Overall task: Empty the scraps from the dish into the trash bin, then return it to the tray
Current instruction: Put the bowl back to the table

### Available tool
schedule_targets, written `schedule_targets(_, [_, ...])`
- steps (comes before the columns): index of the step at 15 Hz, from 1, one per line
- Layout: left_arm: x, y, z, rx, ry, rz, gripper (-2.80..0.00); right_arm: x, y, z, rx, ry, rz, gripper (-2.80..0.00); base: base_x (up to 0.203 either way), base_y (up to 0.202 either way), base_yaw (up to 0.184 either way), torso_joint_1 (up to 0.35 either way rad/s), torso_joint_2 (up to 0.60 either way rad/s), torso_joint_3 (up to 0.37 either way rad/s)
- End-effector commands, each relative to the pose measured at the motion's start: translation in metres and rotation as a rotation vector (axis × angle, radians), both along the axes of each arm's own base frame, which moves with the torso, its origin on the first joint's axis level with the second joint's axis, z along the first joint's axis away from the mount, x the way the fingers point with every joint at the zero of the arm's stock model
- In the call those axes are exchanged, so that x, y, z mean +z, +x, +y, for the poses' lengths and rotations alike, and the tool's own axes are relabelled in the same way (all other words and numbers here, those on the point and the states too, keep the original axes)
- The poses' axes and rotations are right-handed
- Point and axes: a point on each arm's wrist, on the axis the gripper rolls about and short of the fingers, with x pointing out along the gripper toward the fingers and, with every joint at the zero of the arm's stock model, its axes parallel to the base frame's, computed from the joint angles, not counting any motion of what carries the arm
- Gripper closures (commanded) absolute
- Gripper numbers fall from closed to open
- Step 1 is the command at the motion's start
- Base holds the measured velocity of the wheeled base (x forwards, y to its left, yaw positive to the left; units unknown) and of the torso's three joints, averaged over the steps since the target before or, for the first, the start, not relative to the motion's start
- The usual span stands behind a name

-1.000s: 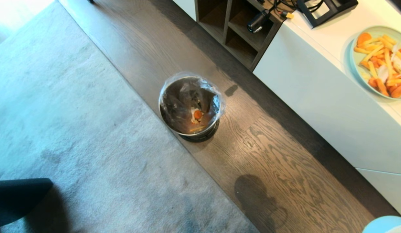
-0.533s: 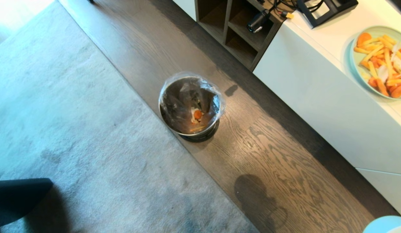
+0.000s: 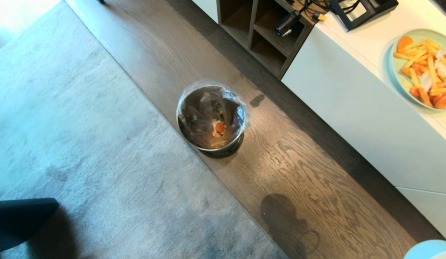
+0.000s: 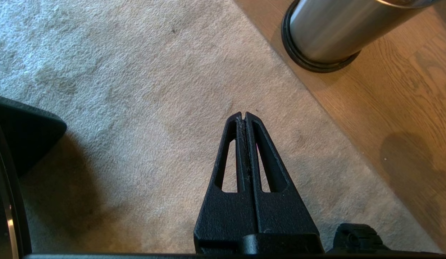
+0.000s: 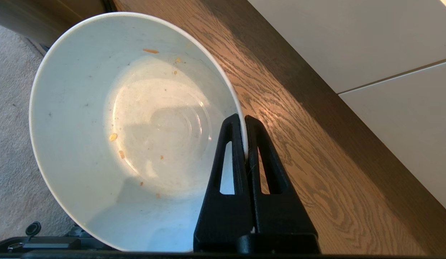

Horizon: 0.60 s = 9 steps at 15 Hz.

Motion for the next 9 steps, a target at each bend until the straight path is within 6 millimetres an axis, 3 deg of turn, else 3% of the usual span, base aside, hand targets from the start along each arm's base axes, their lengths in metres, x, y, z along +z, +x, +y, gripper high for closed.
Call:
schedule_targets(1, [0.0000,0.0000,0.0000,0.001,-0.002,-0.001,0.00,0.0002,0.0003,0.0000,0.000,0.000,0.003,0.00,0.000,0.000,0.000,0.000,0.00,0.000])
schedule_targets(5, [0.0000,0.0000,0.0000,0.001,-0.004,-0.001,0.00,0.0002,0.0003,0.0000,-0.001,0.000,0.003,0.00,0.000,0.000,0.000,0.001,0.00,0.040])
schedule_targets(9, [0.0000,0.0000,0.0000,0.001,-0.005,-0.001,0.00,0.0001,0.0002,0.0000,0.000,0.000,0.002,0.00,0.000,0.000,0.000,0.000,0.00,0.176])
